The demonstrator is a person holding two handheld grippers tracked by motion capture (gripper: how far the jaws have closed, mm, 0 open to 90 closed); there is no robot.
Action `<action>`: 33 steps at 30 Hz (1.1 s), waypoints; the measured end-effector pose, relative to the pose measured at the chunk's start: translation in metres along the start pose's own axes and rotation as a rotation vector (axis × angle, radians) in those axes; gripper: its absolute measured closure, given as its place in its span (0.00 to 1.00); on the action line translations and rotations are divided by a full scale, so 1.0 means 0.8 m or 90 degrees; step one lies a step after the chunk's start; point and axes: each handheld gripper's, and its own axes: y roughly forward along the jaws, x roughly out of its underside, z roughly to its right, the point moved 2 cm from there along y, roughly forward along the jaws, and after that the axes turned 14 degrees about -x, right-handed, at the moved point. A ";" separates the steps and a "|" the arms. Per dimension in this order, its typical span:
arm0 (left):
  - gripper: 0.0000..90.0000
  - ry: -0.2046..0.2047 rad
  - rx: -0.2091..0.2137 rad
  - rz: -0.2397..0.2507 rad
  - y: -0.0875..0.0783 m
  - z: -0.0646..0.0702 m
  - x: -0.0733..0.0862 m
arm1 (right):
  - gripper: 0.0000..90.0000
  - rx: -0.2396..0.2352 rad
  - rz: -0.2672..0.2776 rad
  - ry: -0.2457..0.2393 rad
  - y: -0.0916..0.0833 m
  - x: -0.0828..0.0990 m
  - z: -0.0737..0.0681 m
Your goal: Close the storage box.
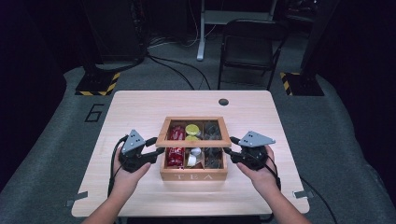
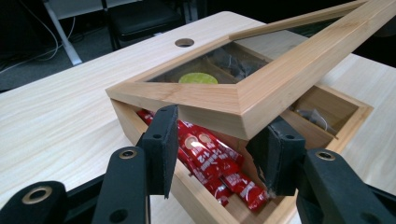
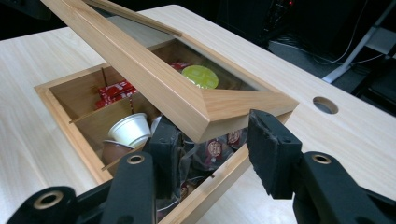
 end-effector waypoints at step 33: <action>0.56 -0.003 0.027 -0.020 0.000 0.021 0.063 | 0.56 -0.001 -0.038 0.017 0.017 0.053 -0.026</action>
